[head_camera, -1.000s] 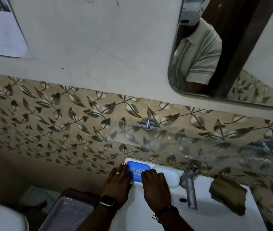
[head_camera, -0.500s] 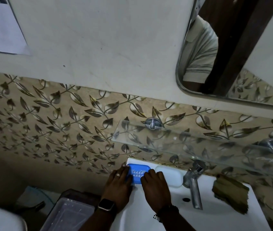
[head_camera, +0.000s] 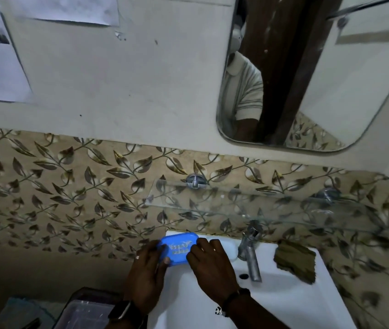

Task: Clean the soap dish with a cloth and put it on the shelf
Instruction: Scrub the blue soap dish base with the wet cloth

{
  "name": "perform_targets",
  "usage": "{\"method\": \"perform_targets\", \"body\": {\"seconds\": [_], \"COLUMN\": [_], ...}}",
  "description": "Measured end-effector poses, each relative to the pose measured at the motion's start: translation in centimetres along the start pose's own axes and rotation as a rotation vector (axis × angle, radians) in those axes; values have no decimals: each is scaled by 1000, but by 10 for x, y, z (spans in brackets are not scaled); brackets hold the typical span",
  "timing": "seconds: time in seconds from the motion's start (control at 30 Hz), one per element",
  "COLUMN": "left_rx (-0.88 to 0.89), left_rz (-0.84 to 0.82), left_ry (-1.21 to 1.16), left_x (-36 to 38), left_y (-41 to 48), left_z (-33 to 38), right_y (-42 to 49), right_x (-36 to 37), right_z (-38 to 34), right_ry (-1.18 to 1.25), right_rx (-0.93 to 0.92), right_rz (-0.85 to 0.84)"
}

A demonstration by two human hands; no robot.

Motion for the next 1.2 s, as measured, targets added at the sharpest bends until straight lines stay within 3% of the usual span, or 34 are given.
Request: {"method": "perform_targets", "body": {"seconds": [0.13, 0.33, 0.53, 0.9, 0.97, 1.1, 1.2], "left_rx": [-150, -477, -663, -774, -821, -884, -931], "left_rz": [110, -333, -570, -470, -452, -436, -445], "left_ry": [-189, -563, -875, -956, -956, -936, -935], "left_x": [-12, -6, -11, -15, -11, -7, -10], "left_y": [-6, -17, -26, -30, -31, -35, -39], "left_z": [14, 18, 37, 80, 87, 102, 116], "right_y": [-16, -54, -83, -108, -120, -159, -179], "right_x": [-22, -28, -32, -51, -53, -46, -35], "right_z": [-4, -6, 0, 28, 44, 103, 153], "right_ry": [-23, -25, -59, 29, 50, 84, 49], "right_rx": [-56, -71, -46, -3, 98, 535, 830], "right_rz": [12, -5, -23, 149, 214, 418, 367]}}
Point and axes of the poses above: each hand's wrist, its own y-axis towards the middle knuckle, its own x-axis out of the palm, z = x × y, the point moved 1 cm from there along y, towards the middle knuckle, and after that the axes turned 15 degrees about y, right-handed, at the moved point
